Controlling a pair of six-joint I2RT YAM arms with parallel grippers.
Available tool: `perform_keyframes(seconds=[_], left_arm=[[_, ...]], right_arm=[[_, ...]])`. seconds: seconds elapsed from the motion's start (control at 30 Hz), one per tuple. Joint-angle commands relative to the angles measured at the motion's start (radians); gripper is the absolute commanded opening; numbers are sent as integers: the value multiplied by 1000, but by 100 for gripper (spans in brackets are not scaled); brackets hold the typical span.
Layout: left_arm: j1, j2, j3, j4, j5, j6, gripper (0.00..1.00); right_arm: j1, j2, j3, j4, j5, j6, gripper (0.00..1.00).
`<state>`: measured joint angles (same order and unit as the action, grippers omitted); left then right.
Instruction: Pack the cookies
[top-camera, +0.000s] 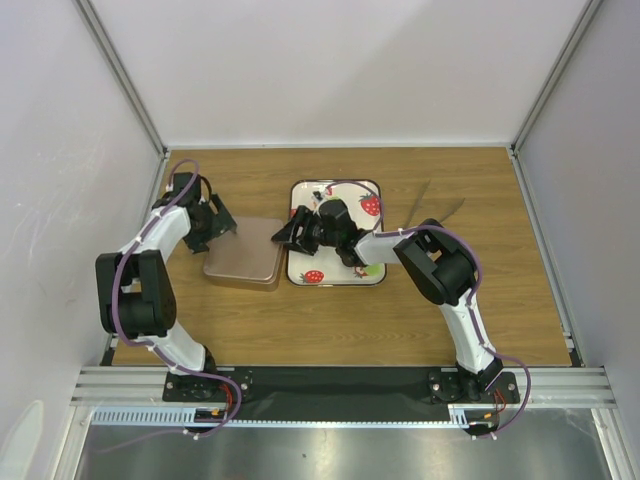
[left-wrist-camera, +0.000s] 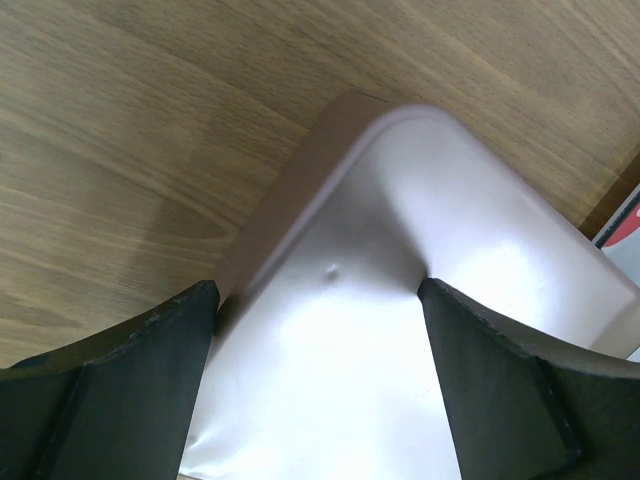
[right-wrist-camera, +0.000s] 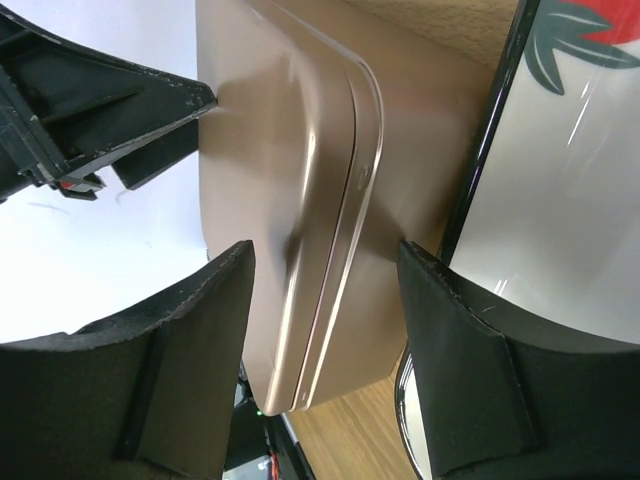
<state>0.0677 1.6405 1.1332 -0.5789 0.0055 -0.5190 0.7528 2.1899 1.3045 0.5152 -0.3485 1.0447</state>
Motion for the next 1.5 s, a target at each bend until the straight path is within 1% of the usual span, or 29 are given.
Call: perform_keyframes(seconds=[0.0,0.3,0.5,0.87,0.9,1.1,1.23,1.33,1.47], left_arm=[[-28,19,31,-38,-4,39,89],[-43,12,54,-71,-38,65,89],[-51,-4,53,-81,-24,79,89],[-60,-25,60,-91,-16,88,89],[-86,-25,62,-93,-15,88,89],[-89,-21,50,-90,-13,88,89],[-89,-8,42,-85,-16,83,89],[-91,-1,36,-84,-16,79,89],[-91,5,25,-76,-16,76,89]], right_arm=[[26,-42,61,-43,6,-43,64],[42,-33,105,-113,19,-81,62],[51,-28,141,-164,36,-109,58],[59,-28,148,-185,48,-123,56],[60,-28,148,-190,49,-124,57],[60,-30,151,-199,54,-130,56],[62,-22,153,-196,48,-129,51],[62,-18,151,-195,45,-127,44],[65,-15,153,-196,42,-126,41]])
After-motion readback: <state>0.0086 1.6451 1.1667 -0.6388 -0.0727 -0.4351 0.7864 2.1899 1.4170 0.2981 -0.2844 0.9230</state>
